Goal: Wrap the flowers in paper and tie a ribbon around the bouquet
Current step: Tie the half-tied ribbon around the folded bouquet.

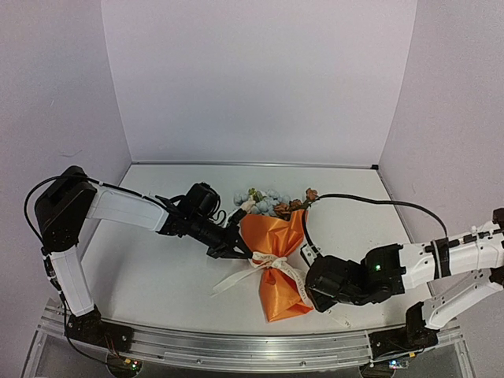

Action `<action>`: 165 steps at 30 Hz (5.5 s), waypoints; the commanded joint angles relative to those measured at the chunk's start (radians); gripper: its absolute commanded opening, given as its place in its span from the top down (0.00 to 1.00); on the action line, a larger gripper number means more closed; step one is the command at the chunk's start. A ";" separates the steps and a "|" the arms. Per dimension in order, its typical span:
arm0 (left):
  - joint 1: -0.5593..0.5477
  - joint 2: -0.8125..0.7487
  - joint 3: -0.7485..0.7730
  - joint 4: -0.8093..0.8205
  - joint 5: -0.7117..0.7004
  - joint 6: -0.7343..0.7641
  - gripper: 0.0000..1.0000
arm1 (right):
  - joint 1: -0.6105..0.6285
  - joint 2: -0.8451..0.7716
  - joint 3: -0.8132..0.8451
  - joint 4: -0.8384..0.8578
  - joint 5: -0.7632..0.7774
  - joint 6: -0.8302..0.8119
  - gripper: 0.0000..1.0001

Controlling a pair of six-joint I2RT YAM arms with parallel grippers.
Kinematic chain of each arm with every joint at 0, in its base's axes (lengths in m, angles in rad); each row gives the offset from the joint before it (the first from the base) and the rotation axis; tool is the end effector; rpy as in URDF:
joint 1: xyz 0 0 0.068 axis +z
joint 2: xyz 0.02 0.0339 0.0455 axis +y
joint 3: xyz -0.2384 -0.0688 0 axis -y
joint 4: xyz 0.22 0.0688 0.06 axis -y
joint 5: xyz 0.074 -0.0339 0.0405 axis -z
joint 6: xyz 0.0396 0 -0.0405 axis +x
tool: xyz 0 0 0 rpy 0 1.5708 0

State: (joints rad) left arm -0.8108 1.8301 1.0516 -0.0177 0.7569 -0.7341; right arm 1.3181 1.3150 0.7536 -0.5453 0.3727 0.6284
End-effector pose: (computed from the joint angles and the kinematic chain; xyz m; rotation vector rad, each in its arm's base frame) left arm 0.2226 -0.2737 0.1587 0.5374 2.6629 -1.5270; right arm 0.0708 0.2167 0.1787 -0.7608 2.4566 0.2294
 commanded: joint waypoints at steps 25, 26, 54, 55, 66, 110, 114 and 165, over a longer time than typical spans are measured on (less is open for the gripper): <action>-0.002 -0.037 -0.040 0.050 -0.009 -0.016 1.00 | 0.046 0.052 0.014 -0.002 0.050 0.118 0.57; -0.002 -0.038 -0.041 0.052 -0.009 -0.017 1.00 | 0.046 0.062 0.015 -0.002 0.052 0.117 0.59; -0.001 -0.089 -0.141 0.051 -0.074 -0.007 1.00 | -0.160 0.054 0.016 -0.068 0.042 0.125 1.00; -0.001 -0.090 -0.143 0.042 -0.086 -0.006 1.00 | -0.170 0.062 0.015 -0.069 0.036 0.127 1.00; 0.046 -0.156 -0.198 -0.002 -0.223 -0.004 1.00 | -0.243 0.137 0.085 -0.071 -0.030 0.038 1.00; 0.247 -0.215 -0.334 -0.001 -0.248 -0.003 1.00 | -0.383 0.332 0.145 0.153 -0.012 0.212 1.00; 0.273 -0.235 -0.338 -0.014 -0.265 0.002 1.00 | -0.384 0.320 0.126 0.159 -0.010 0.211 1.00; 0.614 -0.242 -0.269 -0.269 -0.335 0.189 1.00 | -0.533 0.072 -0.340 0.282 -0.034 0.436 1.00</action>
State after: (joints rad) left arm -0.3068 1.6165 0.7853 -0.2129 0.6390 -0.5713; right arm 0.8522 1.3863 0.4911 -0.0010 0.1606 1.0155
